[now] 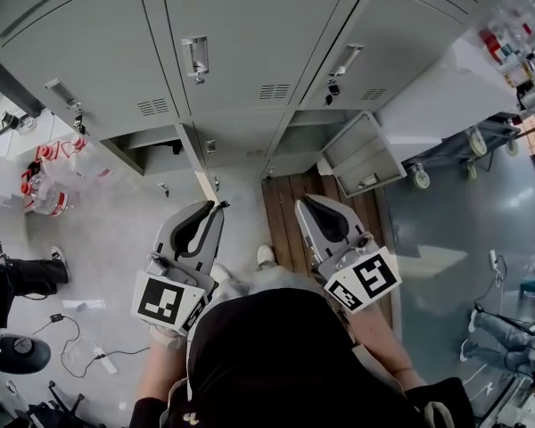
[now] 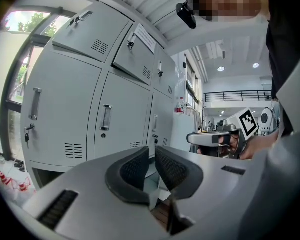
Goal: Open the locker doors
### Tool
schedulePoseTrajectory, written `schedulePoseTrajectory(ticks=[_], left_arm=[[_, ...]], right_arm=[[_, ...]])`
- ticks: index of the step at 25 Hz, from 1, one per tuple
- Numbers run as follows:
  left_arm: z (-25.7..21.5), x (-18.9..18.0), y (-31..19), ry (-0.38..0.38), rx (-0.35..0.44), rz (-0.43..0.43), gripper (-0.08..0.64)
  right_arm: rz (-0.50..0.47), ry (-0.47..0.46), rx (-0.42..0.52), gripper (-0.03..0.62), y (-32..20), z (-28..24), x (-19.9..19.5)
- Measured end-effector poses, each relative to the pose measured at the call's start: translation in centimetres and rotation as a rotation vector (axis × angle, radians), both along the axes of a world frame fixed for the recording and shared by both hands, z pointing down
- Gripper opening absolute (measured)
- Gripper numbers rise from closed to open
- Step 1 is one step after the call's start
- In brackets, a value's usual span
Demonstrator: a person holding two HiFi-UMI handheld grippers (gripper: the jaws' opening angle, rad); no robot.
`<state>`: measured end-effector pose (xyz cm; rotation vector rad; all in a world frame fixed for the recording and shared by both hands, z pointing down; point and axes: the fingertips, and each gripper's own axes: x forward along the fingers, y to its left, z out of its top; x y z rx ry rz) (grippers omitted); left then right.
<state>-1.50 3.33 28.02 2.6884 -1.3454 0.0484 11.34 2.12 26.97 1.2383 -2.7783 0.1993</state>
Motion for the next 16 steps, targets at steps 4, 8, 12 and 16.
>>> schedulePoseTrajectory(ticks=[4,8,12,16], left_arm=[[-0.3,0.0,-0.3,0.016,-0.014,-0.001,0.035],[0.8,-0.5,-0.7,-0.017,-0.009,0.004,0.035],[0.2,0.0,-1.2,-0.003,-0.016,0.005,0.035],[0.1,0.4,-1.7,0.005,-0.028,-0.006,0.035]], right_arm=[[-0.003,0.001,-0.003,0.029,-0.4,0.1,-0.4],[-0.007,0.004,0.0,0.029,-0.8,0.2,-0.6],[-0.004,-0.004,-0.002,0.029,-1.2,0.3,-0.4],[-0.001,-0.007,-0.006,0.029,-1.7,0.5,0.1]])
